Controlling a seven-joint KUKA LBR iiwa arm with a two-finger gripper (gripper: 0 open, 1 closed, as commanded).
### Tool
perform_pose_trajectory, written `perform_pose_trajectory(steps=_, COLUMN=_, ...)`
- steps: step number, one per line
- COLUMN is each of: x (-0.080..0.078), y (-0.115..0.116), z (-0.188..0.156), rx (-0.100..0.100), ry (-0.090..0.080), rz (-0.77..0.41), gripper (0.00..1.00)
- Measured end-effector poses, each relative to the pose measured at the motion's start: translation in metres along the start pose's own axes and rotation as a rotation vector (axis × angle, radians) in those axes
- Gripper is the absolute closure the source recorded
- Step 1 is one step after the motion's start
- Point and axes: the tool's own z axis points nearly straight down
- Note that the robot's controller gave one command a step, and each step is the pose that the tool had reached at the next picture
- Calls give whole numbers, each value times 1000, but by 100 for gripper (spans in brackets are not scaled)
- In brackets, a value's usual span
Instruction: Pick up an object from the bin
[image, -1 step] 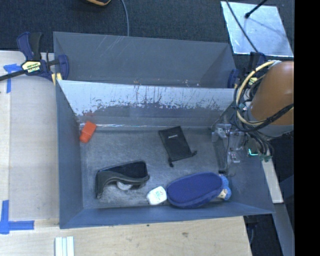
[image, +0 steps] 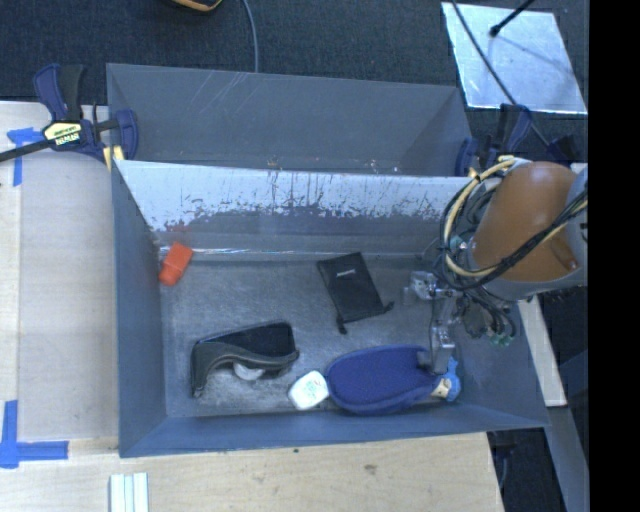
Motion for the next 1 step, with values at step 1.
perform_pose_trajectory(steps=1, x=-20, y=101, z=17, rx=0, ry=-9, rz=-62, gripper=0)
